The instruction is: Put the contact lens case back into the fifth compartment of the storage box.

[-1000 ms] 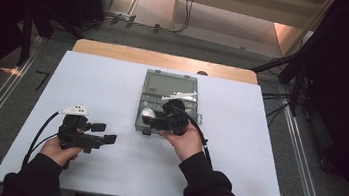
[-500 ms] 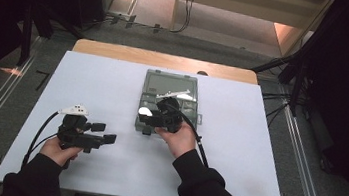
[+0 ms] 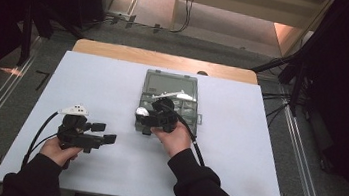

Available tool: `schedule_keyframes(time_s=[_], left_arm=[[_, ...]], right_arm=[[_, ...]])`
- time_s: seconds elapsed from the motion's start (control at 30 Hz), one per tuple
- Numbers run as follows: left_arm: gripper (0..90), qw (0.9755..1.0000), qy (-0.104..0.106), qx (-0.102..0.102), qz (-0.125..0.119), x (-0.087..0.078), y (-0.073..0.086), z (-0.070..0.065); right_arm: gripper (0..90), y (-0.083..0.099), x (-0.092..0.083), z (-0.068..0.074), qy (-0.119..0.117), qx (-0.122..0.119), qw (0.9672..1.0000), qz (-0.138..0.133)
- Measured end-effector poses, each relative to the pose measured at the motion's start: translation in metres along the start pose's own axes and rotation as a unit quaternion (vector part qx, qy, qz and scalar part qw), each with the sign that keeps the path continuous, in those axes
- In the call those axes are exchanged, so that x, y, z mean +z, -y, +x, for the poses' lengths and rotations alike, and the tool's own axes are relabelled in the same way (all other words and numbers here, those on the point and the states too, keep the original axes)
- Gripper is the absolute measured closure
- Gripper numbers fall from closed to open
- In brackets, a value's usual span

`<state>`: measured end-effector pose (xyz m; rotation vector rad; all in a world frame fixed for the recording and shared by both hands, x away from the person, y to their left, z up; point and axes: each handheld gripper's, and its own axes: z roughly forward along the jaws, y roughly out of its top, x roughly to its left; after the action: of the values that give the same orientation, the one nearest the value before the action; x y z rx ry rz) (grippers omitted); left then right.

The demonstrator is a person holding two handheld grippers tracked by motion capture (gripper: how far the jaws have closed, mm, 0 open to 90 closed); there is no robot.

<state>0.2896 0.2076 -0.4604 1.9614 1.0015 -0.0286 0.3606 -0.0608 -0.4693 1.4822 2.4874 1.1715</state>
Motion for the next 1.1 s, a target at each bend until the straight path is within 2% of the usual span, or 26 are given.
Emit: schedule_keyframes(time_s=[0.6, 0.7, 0.8, 1.1], left_arm=[[28.0, 1.0, 0.001, 0.0, 0.0, 0.0, 0.0, 0.0], [27.9, 1.0, 0.001, 0.001, 0.0, 0.0, 0.0, 0.0], [28.0, 1.0, 0.0, 0.001, 0.0, 0.0, 0.0, 0.0], [28.0, 1.0, -0.002, 0.001, 0.001, 0.001, 0.0, 0.0]], right_arm=[[46.1, -0.001, 0.004, 0.0, 0.002, -0.002, 1.0, 0.0], [43.0, -0.001, 0.002, 0.0, -0.004, -0.006, 1.0, 0.004], [36.7, -0.001, -0.001, 0.001, -0.007, -0.013, 0.9999, -0.006], [35.6, -0.002, -0.015, -0.001, -0.007, -0.027, 0.999, -0.034]])
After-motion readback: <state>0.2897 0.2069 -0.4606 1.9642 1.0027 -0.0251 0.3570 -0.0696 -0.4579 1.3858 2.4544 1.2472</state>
